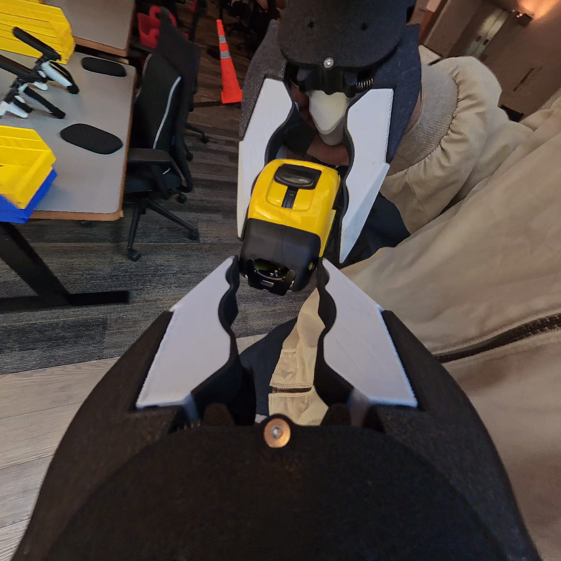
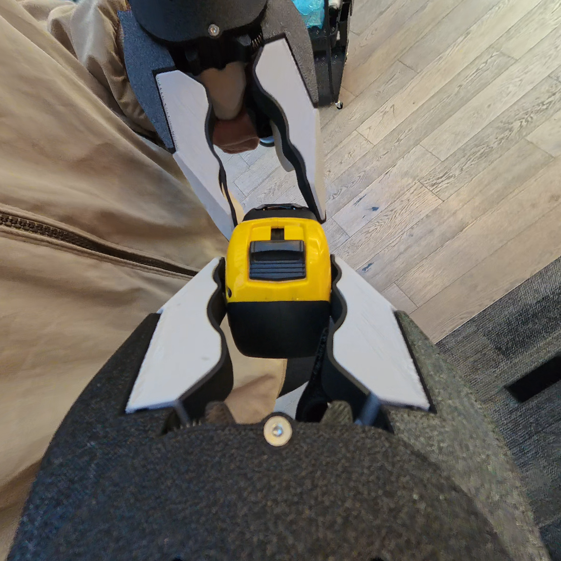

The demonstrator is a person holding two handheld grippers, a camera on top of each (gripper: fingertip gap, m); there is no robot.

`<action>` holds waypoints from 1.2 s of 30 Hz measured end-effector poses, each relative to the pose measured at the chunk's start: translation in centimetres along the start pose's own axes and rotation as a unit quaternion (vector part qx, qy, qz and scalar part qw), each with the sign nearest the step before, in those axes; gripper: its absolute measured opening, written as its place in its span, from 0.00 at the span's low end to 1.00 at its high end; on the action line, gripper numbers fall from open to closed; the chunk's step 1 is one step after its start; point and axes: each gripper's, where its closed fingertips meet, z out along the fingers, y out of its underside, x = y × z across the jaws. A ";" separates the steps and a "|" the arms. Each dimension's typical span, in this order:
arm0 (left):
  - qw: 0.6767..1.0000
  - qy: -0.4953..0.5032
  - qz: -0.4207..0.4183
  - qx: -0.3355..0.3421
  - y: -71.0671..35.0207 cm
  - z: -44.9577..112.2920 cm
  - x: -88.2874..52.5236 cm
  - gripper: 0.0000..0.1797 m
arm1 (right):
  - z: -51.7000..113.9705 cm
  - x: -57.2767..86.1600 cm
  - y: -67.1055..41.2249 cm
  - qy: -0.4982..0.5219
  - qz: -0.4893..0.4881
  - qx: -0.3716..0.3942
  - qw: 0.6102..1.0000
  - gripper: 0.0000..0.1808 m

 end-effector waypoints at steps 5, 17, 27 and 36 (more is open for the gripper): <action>0.998 -0.055 -0.015 0.010 -2.8 -1.1 -14.5 0.28 | 1.8 13.7 -5.8 -0.035 -0.048 -0.011 0.998 0.37; 0.982 -0.178 -0.067 0.011 -12.3 -8.7 -46.6 0.28 | 4.8 42.7 -24.6 -0.129 -0.144 -0.037 0.980 0.37; 0.968 -0.226 -0.096 0.047 -12.7 -20.2 -72.3 0.28 | 16.0 63.2 -40.5 -0.170 -0.168 -0.072 0.968 0.37; 0.965 -0.235 -0.108 0.038 -15.9 -33.1 -93.2 0.28 | 24.2 78.9 -57.9 -0.182 -0.168 -0.096 0.964 0.37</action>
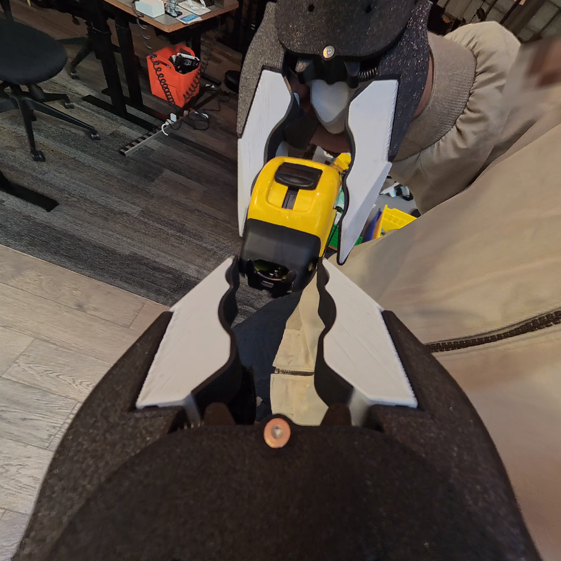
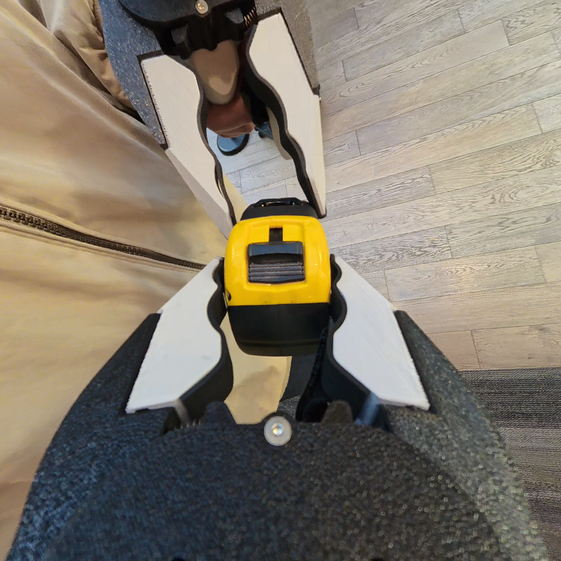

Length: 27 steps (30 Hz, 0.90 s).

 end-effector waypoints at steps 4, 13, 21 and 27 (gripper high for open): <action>1.000 -0.001 -0.009 0.014 -3.5 0.6 -11.3 0.28 | -0.6 11.3 -4.1 -0.006 0.003 0.013 1.000 0.37; 0.998 0.053 0.033 -0.031 -14.1 7.1 -35.4 0.28 | -6.6 37.0 -9.2 0.040 0.038 0.053 0.997 0.37; 0.983 0.148 0.085 -0.074 -24.4 13.5 -50.3 0.28 | -14.5 54.3 -12.0 0.109 0.119 0.090 0.983 0.37; 0.952 0.258 0.133 -0.100 -29.2 18.5 -59.1 0.28 | -18.6 64.6 -12.2 0.188 0.200 0.115 0.955 0.37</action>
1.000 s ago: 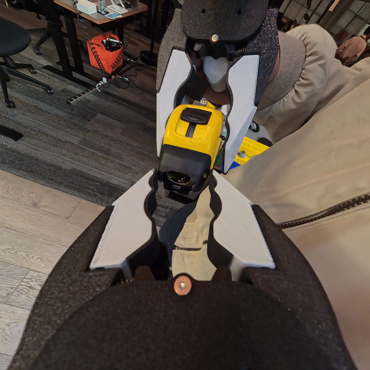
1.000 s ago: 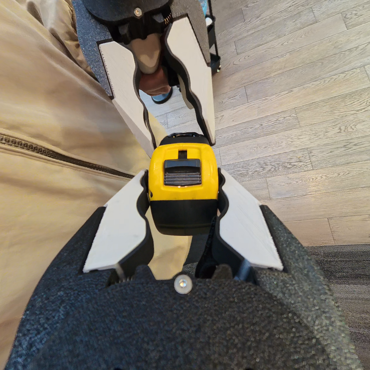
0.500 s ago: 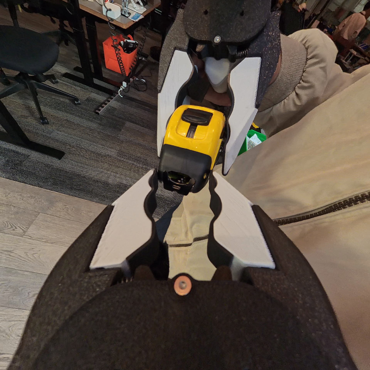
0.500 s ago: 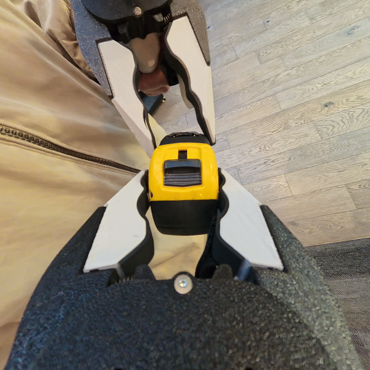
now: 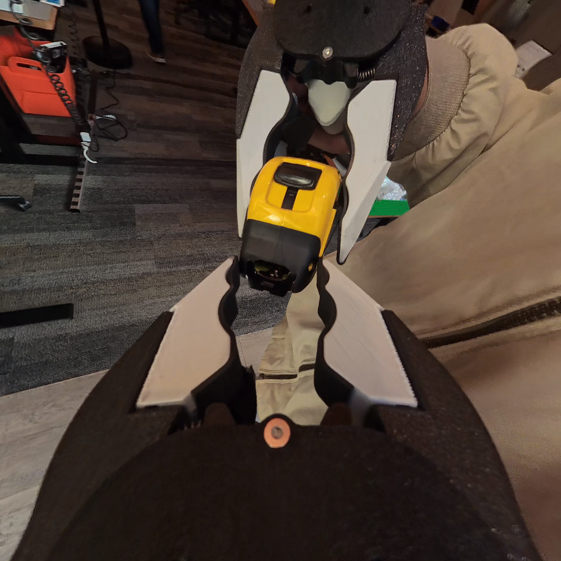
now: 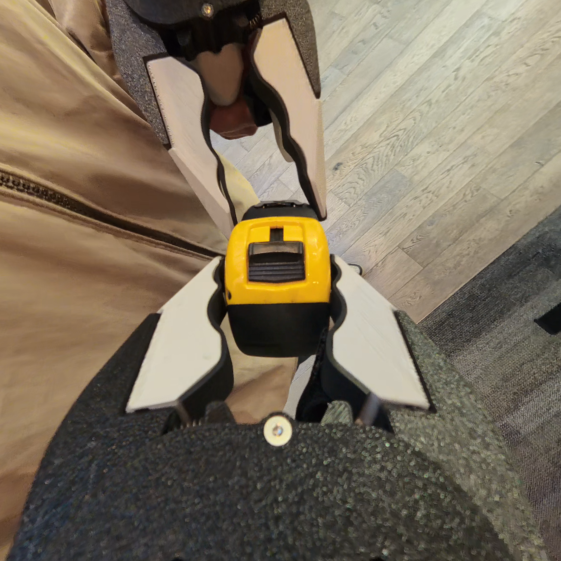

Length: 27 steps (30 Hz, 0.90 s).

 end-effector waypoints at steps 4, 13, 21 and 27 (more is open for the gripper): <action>0.995 0.084 0.039 -0.025 -2.4 -0.5 -5.1 0.28 | -0.7 4.7 -2.8 0.057 0.079 0.041 0.994 0.37; 0.962 0.241 0.102 -0.076 -6.4 3.9 -10.9 0.28 | -4.5 11.8 -2.2 0.172 0.210 0.106 0.957 0.37; 0.942 0.296 0.126 -0.094 -11.2 14.9 -14.1 0.28 | -11.9 18.8 4.3 0.217 0.250 0.143 0.933 0.37; 0.937 0.310 0.118 -0.113 -16.5 26.7 -16.3 0.28 | -20.7 25.2 11.6 0.225 0.252 0.152 0.929 0.37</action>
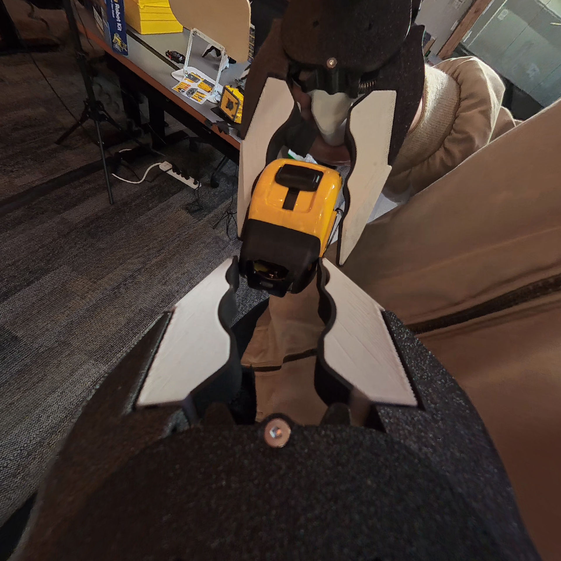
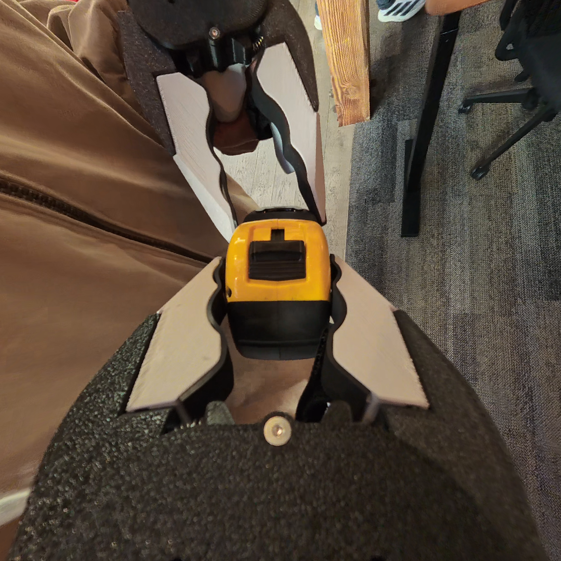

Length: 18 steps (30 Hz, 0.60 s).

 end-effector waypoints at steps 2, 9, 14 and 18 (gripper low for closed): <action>1.000 0.007 -0.011 -0.004 -2.5 1.9 -3.0 0.28 | -2.2 3.8 -0.3 -0.004 0.004 -0.002 1.000 0.37; 1.000 0.012 -0.005 -0.022 -10.4 8.3 -13.7 0.28 | -9.2 16.6 -1.3 -0.004 0.000 -0.012 1.000 0.37; 0.999 0.028 0.005 -0.027 -14.9 11.6 -22.8 0.28 | -11.9 27.0 -2.7 0.010 0.020 0.003 1.000 0.37; 0.999 0.045 0.016 -0.024 -18.4 14.1 -31.6 0.28 | -13.6 36.5 -4.6 0.027 0.024 0.007 0.999 0.37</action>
